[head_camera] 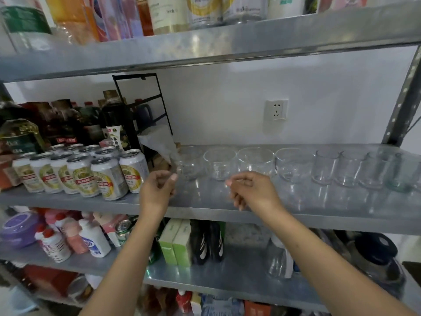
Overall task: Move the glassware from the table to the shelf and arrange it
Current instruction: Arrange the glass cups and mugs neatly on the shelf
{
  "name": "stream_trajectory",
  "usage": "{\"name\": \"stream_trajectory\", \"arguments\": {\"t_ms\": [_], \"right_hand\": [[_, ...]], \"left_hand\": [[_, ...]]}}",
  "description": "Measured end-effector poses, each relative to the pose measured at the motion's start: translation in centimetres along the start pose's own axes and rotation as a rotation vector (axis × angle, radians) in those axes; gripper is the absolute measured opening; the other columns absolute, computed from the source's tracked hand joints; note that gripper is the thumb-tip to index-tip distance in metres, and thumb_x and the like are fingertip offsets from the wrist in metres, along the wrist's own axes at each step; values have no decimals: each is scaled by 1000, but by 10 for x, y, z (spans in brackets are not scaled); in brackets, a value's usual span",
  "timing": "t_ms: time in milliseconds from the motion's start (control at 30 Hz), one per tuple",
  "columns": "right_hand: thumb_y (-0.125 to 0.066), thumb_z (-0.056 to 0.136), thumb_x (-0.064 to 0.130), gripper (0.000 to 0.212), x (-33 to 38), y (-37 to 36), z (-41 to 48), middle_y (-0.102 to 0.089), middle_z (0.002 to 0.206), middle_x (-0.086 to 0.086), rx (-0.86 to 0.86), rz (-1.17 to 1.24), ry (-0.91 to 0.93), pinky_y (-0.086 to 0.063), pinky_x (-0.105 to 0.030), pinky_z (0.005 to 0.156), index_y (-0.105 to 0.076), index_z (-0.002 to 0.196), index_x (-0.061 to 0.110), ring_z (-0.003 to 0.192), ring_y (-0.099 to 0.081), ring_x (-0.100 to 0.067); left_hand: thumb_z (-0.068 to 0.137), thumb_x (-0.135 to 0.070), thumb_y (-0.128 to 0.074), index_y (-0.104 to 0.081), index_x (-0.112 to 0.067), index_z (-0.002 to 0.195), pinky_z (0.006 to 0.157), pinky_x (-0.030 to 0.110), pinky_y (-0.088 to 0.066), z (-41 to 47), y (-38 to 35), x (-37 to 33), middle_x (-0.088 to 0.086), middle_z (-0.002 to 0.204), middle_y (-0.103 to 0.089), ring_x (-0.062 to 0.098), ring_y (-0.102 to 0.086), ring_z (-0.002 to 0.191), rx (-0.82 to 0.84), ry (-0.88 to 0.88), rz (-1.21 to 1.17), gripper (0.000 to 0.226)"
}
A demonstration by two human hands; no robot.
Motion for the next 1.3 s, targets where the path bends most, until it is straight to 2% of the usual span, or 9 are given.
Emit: {"name": "stream_trajectory", "arguments": {"t_ms": [100, 200, 400, 500, 567, 733, 1133, 1200, 1300], "right_hand": [[-70, 89, 13, 21, -11, -32, 13, -64, 62, -11, -109, -4, -17, -40, -24, 37, -58, 105, 10, 40, -53, -16], [-70, 90, 16, 31, -17, -49, 20, -64, 69, -17, -202, 18, -14, -43, -25, 37, -53, 115, 11, 43, -54, -18], [-66, 93, 17, 24, -24, -58, 28, -63, 69, -15, -232, 19, -11, -47, -27, 41, -56, 113, 9, 48, -55, -20], [-60, 96, 10, 8, -24, -58, 31, -61, 67, -13, -226, 53, -14, -48, -26, 41, -61, 103, 8, 47, -54, -19], [-58, 97, 8, 9, -26, -58, 32, -61, 67, -12, -239, 81, -14, -48, -25, 42, -63, 102, 4, 45, -55, -17], [-58, 96, 5, 12, -31, -59, 38, -64, 75, -17, -265, 106, -20, -56, -28, 53, -69, 90, 7, 56, -61, -19], [-60, 95, 7, 13, -29, -58, 34, -63, 66, -12, -318, 48, 32, -47, -25, 43, -70, 93, 0, 44, -52, -13], [-59, 95, 6, 13, -28, -58, 32, -62, 66, -13, -321, 64, 27, -47, -25, 43, -69, 94, -2, 44, -52, -14], [-61, 94, 6, 9, -25, -51, 22, -64, 67, -11, -313, 111, 35, -47, -26, 43, -69, 93, 2, 45, -53, -15]], "left_hand": [[91, -26, -65, -57, -8, 112, 53, 20, -50, 14, 3, 18, 8, 80, -66, 13, -61, 62, 102, 12, 7, 28], [89, -32, -66, -57, -15, 112, 59, 24, -51, 25, 0, 24, 7, 85, -67, 16, -62, 68, 230, -21, 29, 30], [88, -35, -66, -63, -24, 91, 60, 25, -47, 36, -11, 21, -1, 80, -64, 10, -58, 66, 408, -58, -6, 12], [92, -29, -63, -65, -23, 84, 56, 17, -46, 36, -13, 21, -3, 71, -62, 6, -56, 61, 386, -83, -28, 10], [94, -25, -60, -64, -21, 80, 53, 12, -44, 36, -12, 21, 0, 65, -59, 2, -54, 54, 372, -113, -33, 15], [95, -22, -58, -63, -20, 80, 54, 15, -45, 39, -13, 23, 2, 64, -59, 3, -54, 53, 384, -119, -65, 16], [96, -21, -57, -64, -22, 82, 54, 15, -45, 38, -14, 21, 0, 62, -57, 1, -51, 50, 397, -120, -32, 15], [94, -23, -59, -64, -26, 83, 59, 19, -46, 38, -13, 21, -2, 68, -62, 3, -55, 56, 384, -111, -13, 12], [91, -31, -63, -63, -26, 98, 74, 21, -47, 29, -4, 18, -9, 90, -65, 4, -60, 82, 254, -98, -2, 8]]}}
Point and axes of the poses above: each hand's wrist, its own z-axis towards the middle knuckle, its own y-axis out of the back of the hand, x = y × z, the point moved 3 cm from there along z, towards the middle knuckle
